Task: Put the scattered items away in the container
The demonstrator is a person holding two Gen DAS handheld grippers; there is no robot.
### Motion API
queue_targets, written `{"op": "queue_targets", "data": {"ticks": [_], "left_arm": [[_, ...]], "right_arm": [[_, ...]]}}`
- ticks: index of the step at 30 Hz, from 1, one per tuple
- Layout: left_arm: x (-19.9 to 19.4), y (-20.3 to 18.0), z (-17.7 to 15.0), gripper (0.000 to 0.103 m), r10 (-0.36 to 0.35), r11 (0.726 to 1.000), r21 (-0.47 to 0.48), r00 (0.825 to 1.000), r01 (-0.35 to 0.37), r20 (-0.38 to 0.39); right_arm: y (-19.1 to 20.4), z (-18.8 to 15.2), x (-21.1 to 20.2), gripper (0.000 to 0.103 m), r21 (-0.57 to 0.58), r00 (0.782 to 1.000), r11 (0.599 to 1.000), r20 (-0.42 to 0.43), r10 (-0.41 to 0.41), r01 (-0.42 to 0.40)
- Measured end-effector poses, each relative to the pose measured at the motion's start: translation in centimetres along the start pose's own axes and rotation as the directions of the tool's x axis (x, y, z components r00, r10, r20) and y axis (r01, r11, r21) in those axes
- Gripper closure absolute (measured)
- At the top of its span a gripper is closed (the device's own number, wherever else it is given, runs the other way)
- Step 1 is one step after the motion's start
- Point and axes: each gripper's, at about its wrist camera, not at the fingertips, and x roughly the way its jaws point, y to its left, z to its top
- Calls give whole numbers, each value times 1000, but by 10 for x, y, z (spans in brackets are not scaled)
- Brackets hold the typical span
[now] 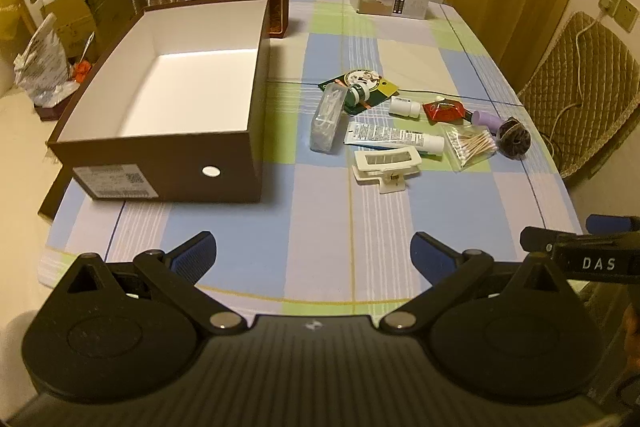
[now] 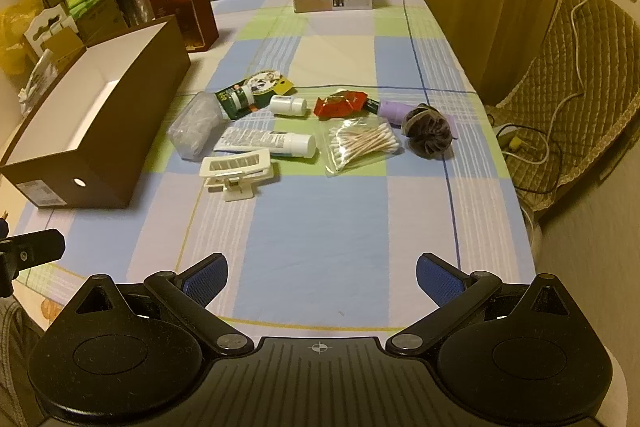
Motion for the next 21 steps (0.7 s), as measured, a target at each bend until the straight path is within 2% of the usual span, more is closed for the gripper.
{"op": "queue_targets", "data": {"ticks": [8, 15, 18, 21], "left_arm": [[16, -4, 5, 1, 15, 998, 57, 999, -17, 43], [41, -5, 15, 1, -71, 995, 68, 997, 69, 22], [50, -12, 19, 1, -117, 984, 137, 993, 112, 32], [60, -24, 24, 3, -154, 959, 247, 987, 141, 36]], "right_arm": [[-12, 5, 2, 0, -2, 998, 1000, 69, 9, -9], [-36, 13, 5, 0, 72, 979, 991, 182, 94, -108], [-42, 18, 14, 0, 65, 984, 994, 164, 72, -84], [-53, 25, 25, 0, 69, 987, 993, 137, 85, -95]]}}
